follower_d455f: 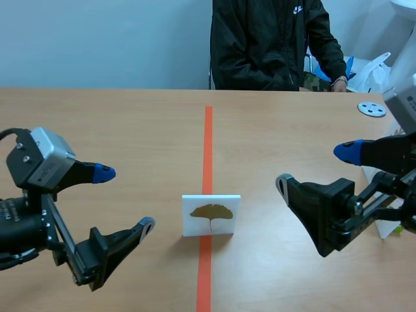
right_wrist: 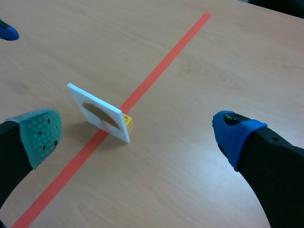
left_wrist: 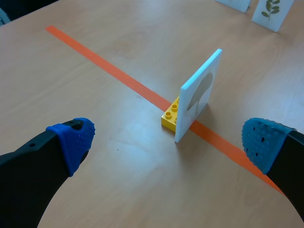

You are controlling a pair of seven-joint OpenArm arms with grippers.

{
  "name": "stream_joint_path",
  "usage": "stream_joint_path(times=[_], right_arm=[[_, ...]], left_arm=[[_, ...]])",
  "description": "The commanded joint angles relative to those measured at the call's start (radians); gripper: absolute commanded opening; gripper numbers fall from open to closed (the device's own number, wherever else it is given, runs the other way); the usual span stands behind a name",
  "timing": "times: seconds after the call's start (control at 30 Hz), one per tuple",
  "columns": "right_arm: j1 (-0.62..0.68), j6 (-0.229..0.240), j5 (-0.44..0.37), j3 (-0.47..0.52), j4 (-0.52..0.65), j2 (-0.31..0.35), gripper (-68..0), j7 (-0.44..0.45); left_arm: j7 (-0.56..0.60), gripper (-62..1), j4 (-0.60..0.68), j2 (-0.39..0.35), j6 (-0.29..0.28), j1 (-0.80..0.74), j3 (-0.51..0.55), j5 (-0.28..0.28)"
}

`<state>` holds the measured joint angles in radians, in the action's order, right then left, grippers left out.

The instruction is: Sort the leaf by its shape. The table is split by an orange tape line. A compound leaf with several leaflets goes to the left side, a simple leaf with one blade goes to the right side. Return to the home posture when a red brick is placed on the table.

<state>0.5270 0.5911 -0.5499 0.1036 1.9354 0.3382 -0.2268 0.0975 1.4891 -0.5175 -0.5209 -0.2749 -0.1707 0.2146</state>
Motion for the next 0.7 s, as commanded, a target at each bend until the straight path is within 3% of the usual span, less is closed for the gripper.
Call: stream_joint_path(times=[0.0,0.23,0.4,0.53,0.67], right_arm=[[-0.014,0.000,-0.010,0.015,0.000,0.003,0.4,0.011],[-0.014,-0.004,0.001,0.015,0.000,0.003,0.4,0.012],[-0.014,-0.025,0.021,0.015,0.000,0.002,0.4,0.012],[-0.014,-0.026,0.027,0.015,0.000,0.002,0.4,0.012],[-0.014,-0.026,0.027,0.015,0.000,0.002,0.4,0.013]], left_arm=[[0.040,1.4,-0.013,0.005,-0.003,0.026,-0.027,-0.028],[0.142,1.4,-0.187,0.036,-0.002,0.164,-0.162,-0.115],[0.177,1.4,-0.306,0.087,0.010,0.258,-0.240,-0.116],[0.217,1.4,-0.389,0.128,0.014,0.315,-0.296,-0.154],[0.244,1.4,-0.455,0.164,0.057,0.361,-0.349,-0.161]])
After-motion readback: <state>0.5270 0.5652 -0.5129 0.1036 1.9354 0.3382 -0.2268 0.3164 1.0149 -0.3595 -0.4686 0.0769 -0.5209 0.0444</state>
